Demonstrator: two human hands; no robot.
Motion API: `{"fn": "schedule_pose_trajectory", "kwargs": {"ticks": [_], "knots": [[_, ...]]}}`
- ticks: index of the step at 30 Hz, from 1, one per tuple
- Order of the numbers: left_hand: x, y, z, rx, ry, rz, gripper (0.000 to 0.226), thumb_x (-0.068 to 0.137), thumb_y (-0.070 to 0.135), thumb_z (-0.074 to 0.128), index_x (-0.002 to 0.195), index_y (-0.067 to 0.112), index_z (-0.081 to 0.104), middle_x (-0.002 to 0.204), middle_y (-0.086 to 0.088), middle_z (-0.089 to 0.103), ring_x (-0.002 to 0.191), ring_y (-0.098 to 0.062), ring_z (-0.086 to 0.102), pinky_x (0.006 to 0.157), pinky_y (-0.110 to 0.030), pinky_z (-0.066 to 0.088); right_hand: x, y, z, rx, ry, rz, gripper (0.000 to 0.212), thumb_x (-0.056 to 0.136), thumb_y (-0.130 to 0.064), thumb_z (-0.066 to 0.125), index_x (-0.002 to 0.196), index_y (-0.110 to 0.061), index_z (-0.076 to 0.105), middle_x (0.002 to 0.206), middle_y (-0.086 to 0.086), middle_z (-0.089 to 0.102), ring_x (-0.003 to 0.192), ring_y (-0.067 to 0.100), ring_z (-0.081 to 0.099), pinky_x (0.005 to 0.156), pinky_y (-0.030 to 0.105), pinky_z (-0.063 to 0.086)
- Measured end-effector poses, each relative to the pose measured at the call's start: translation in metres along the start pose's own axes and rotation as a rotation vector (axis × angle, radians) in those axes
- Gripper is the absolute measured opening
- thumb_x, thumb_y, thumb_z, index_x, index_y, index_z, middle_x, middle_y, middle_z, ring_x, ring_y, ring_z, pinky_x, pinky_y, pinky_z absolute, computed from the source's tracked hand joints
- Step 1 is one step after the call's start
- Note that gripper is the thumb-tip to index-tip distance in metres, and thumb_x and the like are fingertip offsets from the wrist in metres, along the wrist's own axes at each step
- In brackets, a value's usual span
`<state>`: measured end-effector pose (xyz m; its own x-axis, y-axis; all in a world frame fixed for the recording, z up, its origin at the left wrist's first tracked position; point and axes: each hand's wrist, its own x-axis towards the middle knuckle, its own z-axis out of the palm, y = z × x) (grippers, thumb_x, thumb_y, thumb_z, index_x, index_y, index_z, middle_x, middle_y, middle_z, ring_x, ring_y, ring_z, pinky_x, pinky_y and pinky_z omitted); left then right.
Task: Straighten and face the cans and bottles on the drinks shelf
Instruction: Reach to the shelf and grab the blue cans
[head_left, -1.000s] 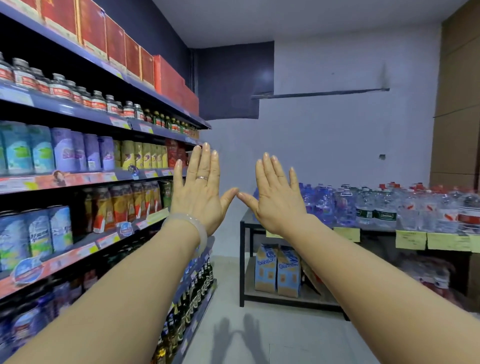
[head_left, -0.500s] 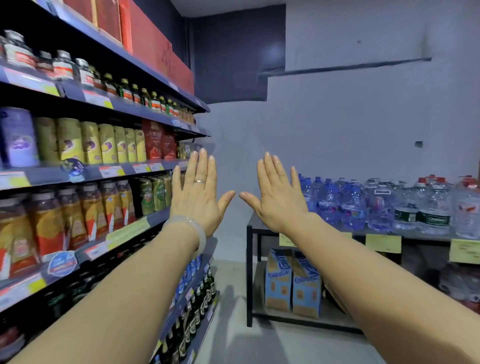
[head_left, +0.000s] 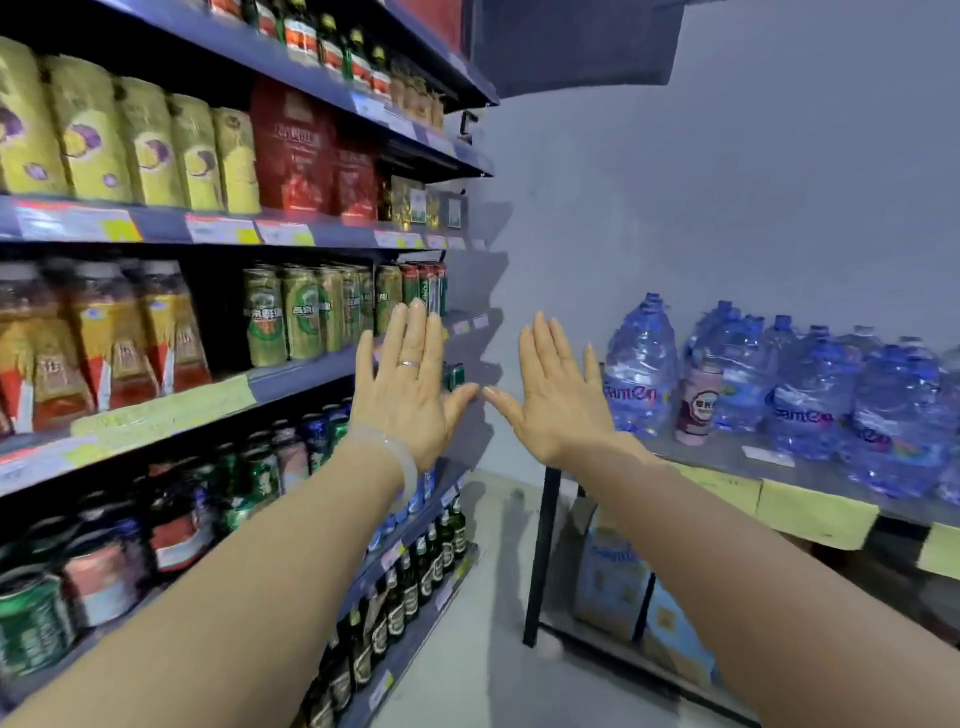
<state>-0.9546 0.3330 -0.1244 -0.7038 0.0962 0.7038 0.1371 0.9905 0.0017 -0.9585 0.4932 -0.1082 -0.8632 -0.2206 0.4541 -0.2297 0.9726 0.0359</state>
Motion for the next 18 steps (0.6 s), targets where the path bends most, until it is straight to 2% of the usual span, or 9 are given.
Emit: {"fn": "schedule_pose_trajectory", "kwargs": {"ticks": [4, 8, 13, 18], "knots": [[0.032, 0.009, 0.065, 0.044, -0.082, -0.077, 0.08, 0.089, 0.064, 0.007, 0.147, 0.011, -0.009, 0.156, -0.006, -0.016, 0.144, -0.021, -0.015, 0.116, -0.046, -0.005, 0.056, 0.032, 0.052, 0.045, -0.074, -0.083, 0.077, 0.093, -0.06, 0.014, 0.147, -0.013, -0.015, 0.155, 0.001, -0.024, 0.143, 0.016, -0.022, 0.116, 0.044, -0.011], [0.045, 0.007, 0.124, 0.07, -0.134, -0.156, 0.088, 0.079, 0.065, -0.005, 0.147, 0.011, -0.006, 0.157, -0.006, -0.012, 0.142, -0.018, -0.017, 0.116, -0.045, -0.006, 0.095, 0.049, 0.109, 0.097, -0.065, -0.145, 0.077, 0.093, -0.059, 0.016, 0.148, -0.013, -0.01, 0.157, 0.003, -0.018, 0.144, 0.016, -0.018, 0.116, 0.045, -0.01], [0.056, 0.001, 0.196, 0.105, -0.265, -0.204, 0.086, 0.079, 0.068, -0.008, 0.146, 0.013, -0.015, 0.155, -0.004, -0.021, 0.143, -0.02, -0.02, 0.115, -0.043, -0.011, 0.139, 0.061, 0.174, 0.178, -0.162, -0.191, 0.077, 0.093, -0.06, 0.016, 0.148, -0.014, -0.012, 0.156, 0.002, -0.023, 0.143, 0.015, -0.022, 0.116, 0.044, -0.012], [0.079, -0.018, 0.283, 0.064, -0.269, -0.239, 0.106, 0.061, 0.07, -0.036, 0.147, 0.013, -0.011, 0.144, 0.004, -0.028, 0.133, -0.014, -0.028, 0.11, -0.04, -0.016, 0.196, 0.071, 0.242, 0.179, -0.252, -0.214, 0.078, 0.091, -0.062, 0.012, 0.146, -0.015, -0.017, 0.154, 0.0, -0.027, 0.142, 0.014, -0.025, 0.115, 0.043, -0.014]]}}
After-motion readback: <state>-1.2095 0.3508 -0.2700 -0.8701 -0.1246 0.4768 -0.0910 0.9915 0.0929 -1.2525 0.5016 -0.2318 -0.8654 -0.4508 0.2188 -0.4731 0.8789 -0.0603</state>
